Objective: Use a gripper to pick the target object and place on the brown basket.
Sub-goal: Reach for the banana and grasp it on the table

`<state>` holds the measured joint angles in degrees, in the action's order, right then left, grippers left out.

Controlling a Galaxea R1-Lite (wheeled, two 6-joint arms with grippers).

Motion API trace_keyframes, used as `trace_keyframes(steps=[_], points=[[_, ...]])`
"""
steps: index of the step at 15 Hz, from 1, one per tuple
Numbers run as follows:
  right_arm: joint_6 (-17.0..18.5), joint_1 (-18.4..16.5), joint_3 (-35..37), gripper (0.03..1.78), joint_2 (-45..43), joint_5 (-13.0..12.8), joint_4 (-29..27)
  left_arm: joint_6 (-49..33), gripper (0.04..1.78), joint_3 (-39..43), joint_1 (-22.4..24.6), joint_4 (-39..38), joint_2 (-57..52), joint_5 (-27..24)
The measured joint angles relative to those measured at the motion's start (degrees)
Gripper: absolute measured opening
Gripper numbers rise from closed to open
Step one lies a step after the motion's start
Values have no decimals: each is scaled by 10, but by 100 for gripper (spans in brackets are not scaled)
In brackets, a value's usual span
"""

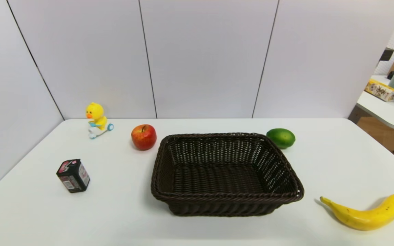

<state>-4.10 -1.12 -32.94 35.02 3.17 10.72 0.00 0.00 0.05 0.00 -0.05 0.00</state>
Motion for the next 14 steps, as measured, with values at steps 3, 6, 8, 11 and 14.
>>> trace_keyframes(steps=[3, 6, 8, 11, 14], points=[[5, -10, -71, 171, 85, -46, -22, 0, 169, 0, 0, 0, 0, 0], [44, -26, -138, 171, 156, -78, -67, 0, 169, 0, 0, 0, 0, 0], [83, -42, -193, 171, 195, -94, -141, 0, 169, 0, 0, 0, 0, 0], [150, -54, -258, 171, 244, -134, -287, 0, 169, 0, 0, 0, 0, 0], [222, -56, -289, 171, 284, -167, -406, 0, 169, 0, 0, 0, 0, 0]])
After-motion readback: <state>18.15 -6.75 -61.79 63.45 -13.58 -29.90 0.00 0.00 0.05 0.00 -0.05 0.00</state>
